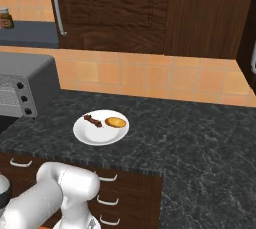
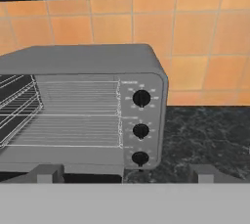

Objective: Pick up the kebab skewer and baguette bread, and place them inside the toaster oven. Close the toaster oven door and start by setting the timer.

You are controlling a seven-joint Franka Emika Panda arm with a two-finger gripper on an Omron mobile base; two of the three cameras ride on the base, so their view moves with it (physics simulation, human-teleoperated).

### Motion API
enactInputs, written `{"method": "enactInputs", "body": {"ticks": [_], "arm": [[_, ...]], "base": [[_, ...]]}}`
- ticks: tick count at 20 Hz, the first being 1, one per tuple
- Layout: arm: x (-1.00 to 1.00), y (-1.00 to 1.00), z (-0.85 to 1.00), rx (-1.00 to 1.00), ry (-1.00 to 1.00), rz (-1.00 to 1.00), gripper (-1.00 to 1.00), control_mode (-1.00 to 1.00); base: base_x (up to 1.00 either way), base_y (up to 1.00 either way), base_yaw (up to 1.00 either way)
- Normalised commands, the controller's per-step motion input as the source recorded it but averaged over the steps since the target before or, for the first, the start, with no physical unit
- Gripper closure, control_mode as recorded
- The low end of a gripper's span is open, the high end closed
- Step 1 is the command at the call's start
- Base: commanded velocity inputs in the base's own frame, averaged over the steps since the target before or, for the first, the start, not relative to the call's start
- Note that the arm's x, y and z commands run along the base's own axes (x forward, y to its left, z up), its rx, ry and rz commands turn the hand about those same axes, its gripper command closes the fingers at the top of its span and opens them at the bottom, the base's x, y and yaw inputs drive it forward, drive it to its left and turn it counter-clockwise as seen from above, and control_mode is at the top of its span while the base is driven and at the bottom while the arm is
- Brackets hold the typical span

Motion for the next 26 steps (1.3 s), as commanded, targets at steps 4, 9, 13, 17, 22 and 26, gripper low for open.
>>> {"method": "enactInputs", "body": {"ticks": [4,9,13,17,22,26], "arm": [[0.05,0.83,0.00,0.01,0.00,0.02,-1.00,-1.00],[0.39,0.19,-0.06,0.01,-0.01,0.03,-1.00,-1.00],[0.71,0.00,-0.12,0.03,-0.05,0.00,-1.00,-1.00],[0.32,0.37,-0.31,0.00,-0.05,0.00,-1.00,-1.00],[0.24,0.39,-0.04,0.01,0.00,0.01,-1.00,-1.00],[0.51,0.00,-0.11,0.01,-0.01,0.00,-1.00,-1.00]], "base": [[0.00,0.00,0.00],[0.00,0.00,0.00],[0.00,0.00,0.00],[0.00,0.00,0.00],[0.00,0.00,0.00],[0.00,0.00,0.00]]}}
